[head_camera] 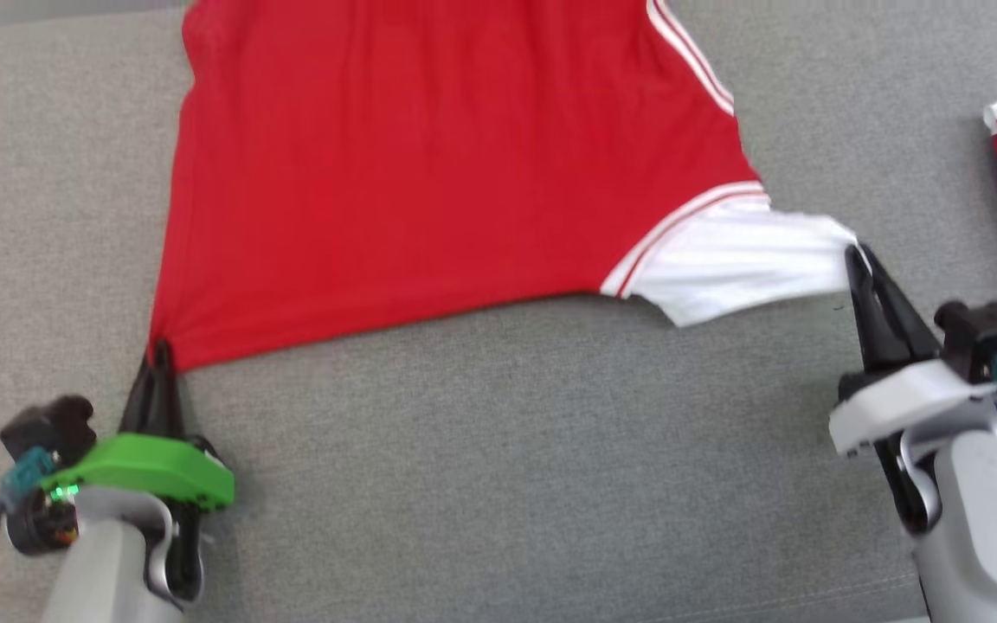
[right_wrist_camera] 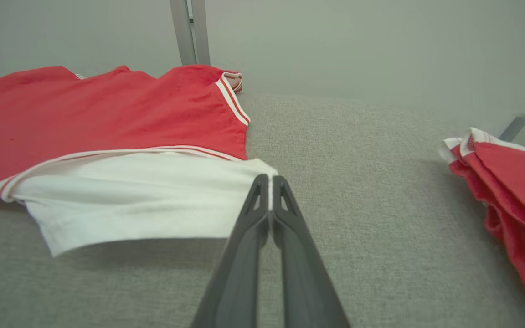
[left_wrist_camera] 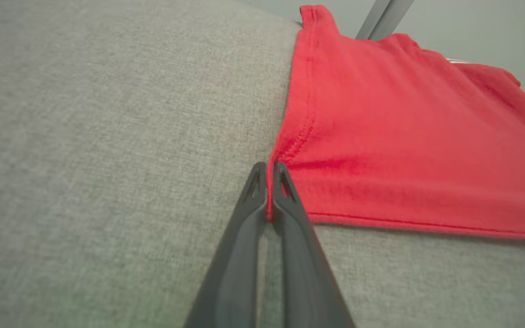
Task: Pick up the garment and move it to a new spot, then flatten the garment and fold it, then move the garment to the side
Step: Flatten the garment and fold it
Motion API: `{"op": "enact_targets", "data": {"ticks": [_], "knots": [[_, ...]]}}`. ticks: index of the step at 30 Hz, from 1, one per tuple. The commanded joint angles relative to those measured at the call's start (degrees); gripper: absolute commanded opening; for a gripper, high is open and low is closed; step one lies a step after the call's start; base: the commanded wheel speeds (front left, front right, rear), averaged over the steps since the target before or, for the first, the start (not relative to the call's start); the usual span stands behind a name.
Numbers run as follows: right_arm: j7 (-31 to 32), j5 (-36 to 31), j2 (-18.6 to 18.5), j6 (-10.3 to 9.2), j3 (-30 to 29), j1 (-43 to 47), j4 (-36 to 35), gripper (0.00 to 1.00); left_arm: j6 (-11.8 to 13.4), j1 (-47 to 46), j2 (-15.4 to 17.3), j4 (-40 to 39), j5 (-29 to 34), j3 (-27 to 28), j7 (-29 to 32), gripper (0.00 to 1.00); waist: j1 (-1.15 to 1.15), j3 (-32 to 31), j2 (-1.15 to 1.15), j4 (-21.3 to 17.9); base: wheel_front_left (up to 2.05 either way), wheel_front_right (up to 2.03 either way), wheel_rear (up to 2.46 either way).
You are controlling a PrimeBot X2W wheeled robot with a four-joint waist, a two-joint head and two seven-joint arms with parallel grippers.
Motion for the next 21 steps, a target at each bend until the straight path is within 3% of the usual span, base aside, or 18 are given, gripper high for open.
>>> {"op": "enact_targets", "data": {"ticks": [1, 8, 21], "knots": [[-0.23, 0.96, -0.54, -0.28, -0.93, 2.94, -0.56, 0.0, 0.01, 2.96, -0.48, -0.77, 1.26, 1.47, -0.3, 0.0, 0.0, -3.09, 0.0, -0.12, 0.0, 0.0, 0.0], [-0.25, 2.63, 0.55, -0.27, -2.51, 12.9, -1.73, 0.0, -0.15, 12.58, -2.74, -3.19, 7.13, 0.8, -0.16, 0.0, 0.0, -8.37, 0.0, 0.17, 0.0, 0.0, 0.0], [-0.24, 4.38, 1.64, -0.26, -3.75, 27.4, -2.29, 0.0, -0.16, 26.2, -6.07, -10.17, 8.73, 0.38, -0.17, 0.0, 0.0, -13.71, 0.0, 1.0, 0.0, 0.0, 0.0]]}}
